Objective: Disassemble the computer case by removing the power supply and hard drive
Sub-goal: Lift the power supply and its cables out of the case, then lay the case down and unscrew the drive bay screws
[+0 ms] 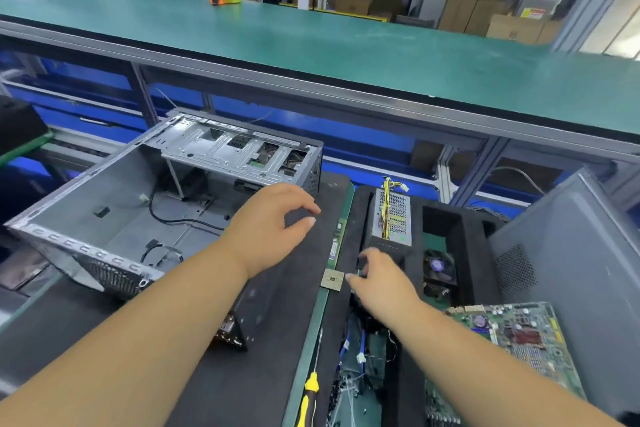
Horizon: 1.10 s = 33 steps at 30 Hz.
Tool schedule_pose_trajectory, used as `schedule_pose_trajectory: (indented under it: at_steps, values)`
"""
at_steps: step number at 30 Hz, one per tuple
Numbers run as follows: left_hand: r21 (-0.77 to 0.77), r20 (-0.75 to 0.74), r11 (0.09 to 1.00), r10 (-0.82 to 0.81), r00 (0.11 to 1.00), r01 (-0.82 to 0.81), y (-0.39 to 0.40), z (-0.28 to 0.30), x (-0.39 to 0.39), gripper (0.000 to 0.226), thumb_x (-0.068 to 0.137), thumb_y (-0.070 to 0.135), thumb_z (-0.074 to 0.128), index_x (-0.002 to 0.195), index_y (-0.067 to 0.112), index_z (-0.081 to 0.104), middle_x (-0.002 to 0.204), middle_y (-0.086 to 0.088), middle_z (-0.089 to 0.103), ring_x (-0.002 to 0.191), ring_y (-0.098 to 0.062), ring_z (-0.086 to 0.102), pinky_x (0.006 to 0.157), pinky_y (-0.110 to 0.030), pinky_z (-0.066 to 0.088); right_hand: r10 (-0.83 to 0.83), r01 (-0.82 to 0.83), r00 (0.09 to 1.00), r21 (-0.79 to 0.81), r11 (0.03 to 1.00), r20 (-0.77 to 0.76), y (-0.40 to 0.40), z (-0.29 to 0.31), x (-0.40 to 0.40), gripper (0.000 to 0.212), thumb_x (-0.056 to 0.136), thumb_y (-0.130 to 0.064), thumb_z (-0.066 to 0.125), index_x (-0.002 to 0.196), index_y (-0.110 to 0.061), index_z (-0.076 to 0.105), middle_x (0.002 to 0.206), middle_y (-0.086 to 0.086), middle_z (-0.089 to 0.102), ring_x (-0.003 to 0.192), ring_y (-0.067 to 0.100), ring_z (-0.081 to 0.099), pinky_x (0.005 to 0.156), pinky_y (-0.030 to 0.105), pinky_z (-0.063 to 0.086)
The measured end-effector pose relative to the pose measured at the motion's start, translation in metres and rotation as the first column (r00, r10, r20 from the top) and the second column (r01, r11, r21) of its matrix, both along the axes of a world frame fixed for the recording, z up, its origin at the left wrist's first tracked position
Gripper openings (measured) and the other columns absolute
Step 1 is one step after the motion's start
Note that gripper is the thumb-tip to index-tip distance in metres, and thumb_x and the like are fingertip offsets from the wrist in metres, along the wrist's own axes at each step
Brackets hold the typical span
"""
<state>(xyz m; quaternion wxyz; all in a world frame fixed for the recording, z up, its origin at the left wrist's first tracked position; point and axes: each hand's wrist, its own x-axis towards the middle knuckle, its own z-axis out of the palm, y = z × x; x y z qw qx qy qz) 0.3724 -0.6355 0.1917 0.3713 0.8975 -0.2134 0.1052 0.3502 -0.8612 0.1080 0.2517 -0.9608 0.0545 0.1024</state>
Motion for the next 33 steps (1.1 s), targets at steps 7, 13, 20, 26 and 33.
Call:
schedule_pose_trajectory:
  at_steps: [7,13,20,26,33]
  values:
    - [-0.129,0.013,0.992,-0.012,1.0,0.013,0.054,0.007,-0.029,0.016,0.088,0.011,0.069,0.097,0.023,0.074,0.104,0.015,0.065,0.107,-0.002,0.056,0.096,-0.025,0.046,0.0,-0.009,0.983,-0.049,0.999,-0.186,0.045,-0.031,-0.048,0.022,0.088,-0.04,0.06,0.089,-0.024,0.045,0.075,-0.005,0.057,0.079,0.021,0.059,0.074,0.033,0.046]
    - [-0.165,0.011,0.986,0.027,1.0,-0.025,0.129,0.005,-0.057,0.014,0.089,0.014,0.069,0.096,0.024,0.074,0.105,0.014,0.065,0.107,-0.001,0.057,0.097,-0.018,0.042,-0.099,0.074,0.975,-0.13,0.989,-0.2,0.081,-0.038,-0.073,0.028,0.088,-0.044,0.061,0.091,-0.02,0.047,0.09,-0.001,0.06,0.098,0.026,0.063,0.073,0.03,0.043]
    - [-0.241,-0.058,0.967,0.071,0.996,-0.084,0.2,-0.002,-0.083,0.02,0.089,0.013,0.068,0.095,0.031,0.073,0.108,0.019,0.062,0.11,0.005,0.055,0.089,-0.009,0.041,-0.264,0.222,0.938,-0.199,0.955,-0.222,0.103,-0.028,-0.09,0.039,0.091,-0.044,0.059,0.109,-0.012,0.045,0.109,0.008,0.065,0.1,0.029,0.063,0.079,0.036,0.049]
    - [-0.176,-0.073,0.98,0.082,0.994,-0.094,0.251,-0.003,-0.099,0.017,0.09,0.016,0.067,0.099,0.03,0.072,0.107,0.018,0.062,0.108,0.006,0.053,0.09,-0.002,0.033,-0.39,0.362,0.916,-0.219,0.906,-0.099,0.12,0.0,-0.086,0.031,0.089,-0.037,0.058,0.108,-0.015,0.047,0.111,0.01,0.064,0.087,0.028,0.054,0.072,0.034,0.039]
    - [-0.209,-0.123,0.967,0.124,0.985,-0.148,0.292,-0.01,-0.107,0.017,0.09,0.02,0.067,0.099,0.034,0.071,0.105,0.023,0.061,0.104,0.01,0.053,0.089,-0.007,0.037,-0.442,0.432,0.818,0.115,0.895,0.368,0.159,0.078,-0.067,0.024,0.089,-0.028,0.057,0.113,-0.026,0.055,0.094,-0.008,0.061,0.08,0.02,0.057,0.068,0.033,0.04]
